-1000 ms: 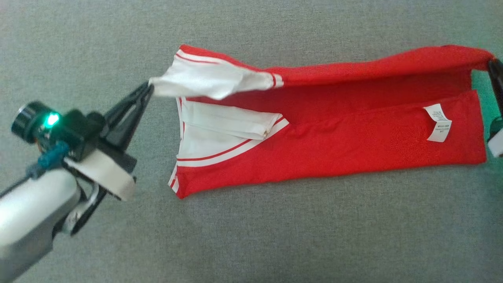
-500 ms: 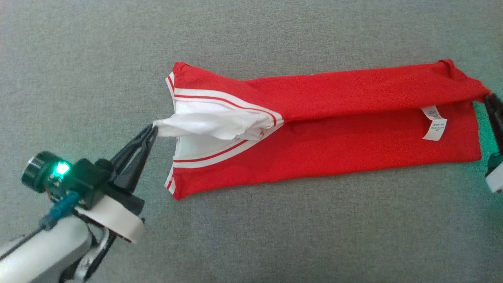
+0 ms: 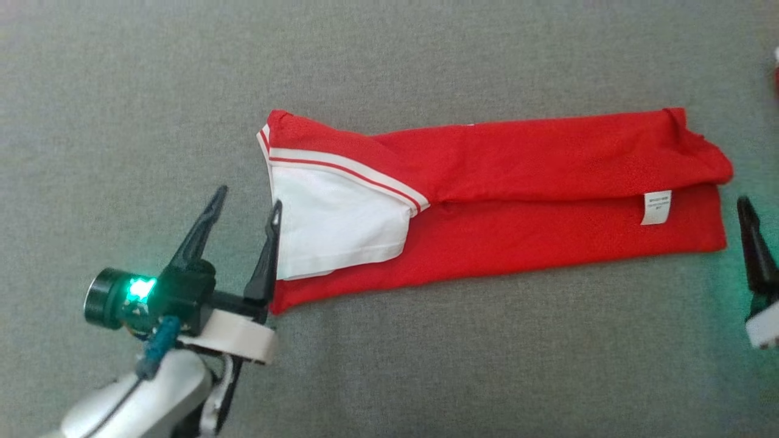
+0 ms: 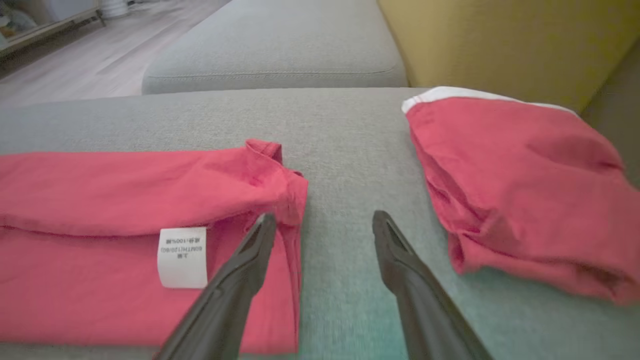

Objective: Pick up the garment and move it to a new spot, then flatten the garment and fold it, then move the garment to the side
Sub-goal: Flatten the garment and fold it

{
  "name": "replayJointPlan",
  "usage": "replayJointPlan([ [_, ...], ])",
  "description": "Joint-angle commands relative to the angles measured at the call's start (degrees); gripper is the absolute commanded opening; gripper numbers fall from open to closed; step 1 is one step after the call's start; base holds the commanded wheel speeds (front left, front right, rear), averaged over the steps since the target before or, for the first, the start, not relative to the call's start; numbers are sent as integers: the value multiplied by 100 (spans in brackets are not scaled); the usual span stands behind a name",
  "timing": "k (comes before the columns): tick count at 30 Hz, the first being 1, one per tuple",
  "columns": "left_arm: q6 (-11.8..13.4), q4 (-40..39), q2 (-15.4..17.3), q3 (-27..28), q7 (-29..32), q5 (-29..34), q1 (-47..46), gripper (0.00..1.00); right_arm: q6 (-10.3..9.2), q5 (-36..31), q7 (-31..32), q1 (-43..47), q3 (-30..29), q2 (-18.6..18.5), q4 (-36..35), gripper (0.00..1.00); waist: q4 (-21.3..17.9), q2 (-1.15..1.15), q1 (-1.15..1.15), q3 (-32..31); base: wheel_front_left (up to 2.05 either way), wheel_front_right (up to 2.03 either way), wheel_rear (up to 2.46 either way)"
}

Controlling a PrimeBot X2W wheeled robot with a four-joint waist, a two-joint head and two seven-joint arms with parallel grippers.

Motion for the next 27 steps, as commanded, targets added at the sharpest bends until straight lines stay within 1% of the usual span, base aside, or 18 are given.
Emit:
replayJointPlan([
  [1, 127, -125, 76, 397, -63, 201, 54, 100, 37, -63, -93, 204, -51, -33, -176, 100, -15, 0, 0, -109, 0, 0, 0],
  [4, 485, -182, -383, 1138, -64, 744, 646, 100, 37, -153, -110, 481, -420, 461, -342, 100, -8, 0, 0, -291, 0, 0, 0],
  [5, 554, -203, -533, 1362, -65, 943, 850, 100, 37, -157, -97, 529, -494, 617, -381, 100, 2, 0, 0, -344, 0, 0, 0],
  [7, 640, -224, -803, 1729, -65, 1412, 1204, 100, 37, -216, -49, 553, -628, 873, -400, 100, 34, 0, 0, -450, 0, 0, 0],
  [10, 641, -339, -1284, 2177, -65, 2008, 1649, 100, 37, -346, 38, 415, -819, 1199, -319, 100, 128, 0, 0, -581, 0, 0, 0],
  [12, 514, -392, -1587, 2384, -66, 2316, 1916, 100, 37, -467, 111, 248, -972, 1383, -155, 100, 218, 0, 0, -669, 0, 0, 0],
  [14, 310, -382, -1846, 2507, -66, 2544, 2139, 100, 37, -574, 175, 56, -1118, 1550, 81, 100, 332, 0, 0, -754, 0, 0, 0],
  [17, -36, -280, -2125, 2667, -66, 2781, 2386, 100, 37, -783, 223, -265, -1464, 1774, 564, 100, 508, 0, 0, -851, 0, 0, 0],
  [20, -344, -206, -2329, 2861, -66, 2973, 2526, 100, 37, -1056, 209, -596, -1805, 1936, 1080, 100, 677, 0, 0, -895, 0, 0, 0],
  [22, -502, -182, -2432, 2996, -66, 3101, 2604, 100, 37, -1199, 216, -800, -1938, 2011, 1412, 100, 753, 0, 0, -905, 0, 0, 0],
  [26, -760, -161, -2595, 3250, -66, 3310, 2742, 100, 37, -1423, 264, -1141, -2081, 2059, 2020, 100, 810, 0, 0, -899, 0, 0, 0],
  [27, -760, -161, -2595, 3250, -66, 3310, 2742, 100, 37, -1423, 264, -1141, -2081, 2059, 2020, 100, 810, 0, 0, -899, 0, 0, 0],
])
